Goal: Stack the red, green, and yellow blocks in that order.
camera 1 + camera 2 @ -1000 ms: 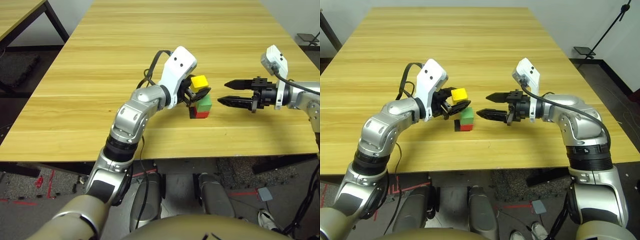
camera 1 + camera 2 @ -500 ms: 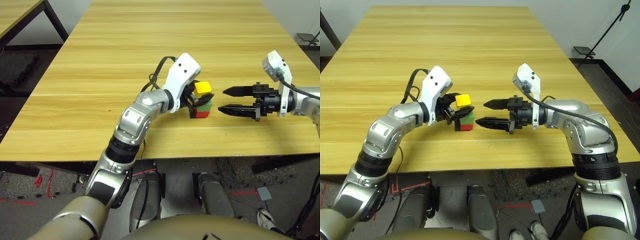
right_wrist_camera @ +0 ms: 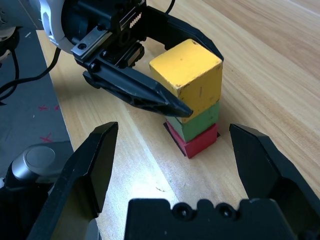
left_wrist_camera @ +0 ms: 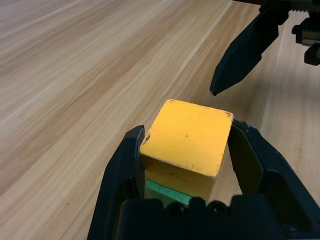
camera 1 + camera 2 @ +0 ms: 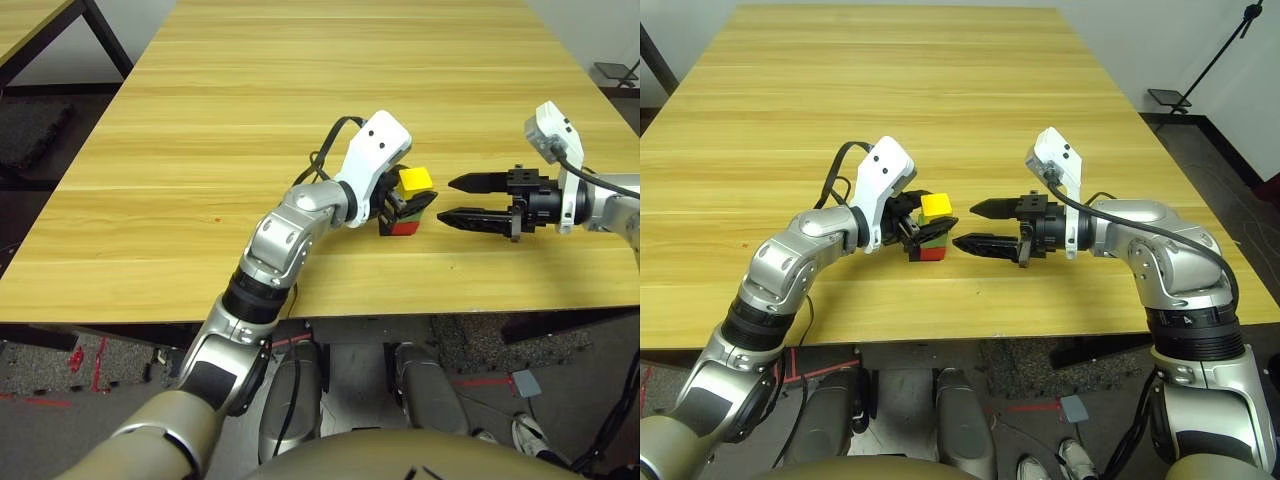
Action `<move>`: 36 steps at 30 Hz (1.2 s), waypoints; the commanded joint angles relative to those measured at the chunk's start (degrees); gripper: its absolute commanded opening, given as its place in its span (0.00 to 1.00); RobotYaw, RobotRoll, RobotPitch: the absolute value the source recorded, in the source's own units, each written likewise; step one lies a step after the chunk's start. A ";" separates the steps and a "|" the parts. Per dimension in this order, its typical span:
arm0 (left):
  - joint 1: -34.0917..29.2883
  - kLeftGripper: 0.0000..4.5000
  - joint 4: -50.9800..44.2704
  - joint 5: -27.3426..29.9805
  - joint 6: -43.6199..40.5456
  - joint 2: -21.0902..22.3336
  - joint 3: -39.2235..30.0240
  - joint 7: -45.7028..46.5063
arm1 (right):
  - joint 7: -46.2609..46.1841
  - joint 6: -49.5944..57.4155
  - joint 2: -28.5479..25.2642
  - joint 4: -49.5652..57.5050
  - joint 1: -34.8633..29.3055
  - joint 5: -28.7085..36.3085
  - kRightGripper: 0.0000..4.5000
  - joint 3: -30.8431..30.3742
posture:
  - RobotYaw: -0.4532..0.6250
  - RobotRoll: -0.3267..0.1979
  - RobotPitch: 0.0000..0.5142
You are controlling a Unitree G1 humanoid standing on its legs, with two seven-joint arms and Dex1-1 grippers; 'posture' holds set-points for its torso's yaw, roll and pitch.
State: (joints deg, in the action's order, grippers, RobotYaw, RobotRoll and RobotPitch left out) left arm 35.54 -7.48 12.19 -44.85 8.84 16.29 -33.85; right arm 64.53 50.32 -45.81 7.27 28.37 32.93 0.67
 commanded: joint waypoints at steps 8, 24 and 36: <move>-0.14 1.00 -0.34 0.80 2.05 -0.13 1.14 -1.22 | 0.20 -0.50 -0.70 -0.84 0.08 0.40 1.00 0.33 | 0.55 0.27 0.24; -3.99 1.00 -10.30 6.51 6.51 -0.90 -19.19 12.11 | -14.64 -16.02 5.17 -25.88 7.91 -4.33 1.00 13.81 | 0.59 0.26 0.13; -21.36 1.00 5.67 -11.23 43.82 2.03 -26.25 30.50 | -24.06 -64.72 7.52 -69.47 13.55 -14.42 1.00 19.59 | 0.55 0.26 0.13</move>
State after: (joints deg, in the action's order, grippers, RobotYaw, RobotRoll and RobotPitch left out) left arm 15.31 -4.04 2.43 -4.18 11.03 -11.16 -3.47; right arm 41.01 -11.06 -37.92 -59.61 42.05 19.18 19.09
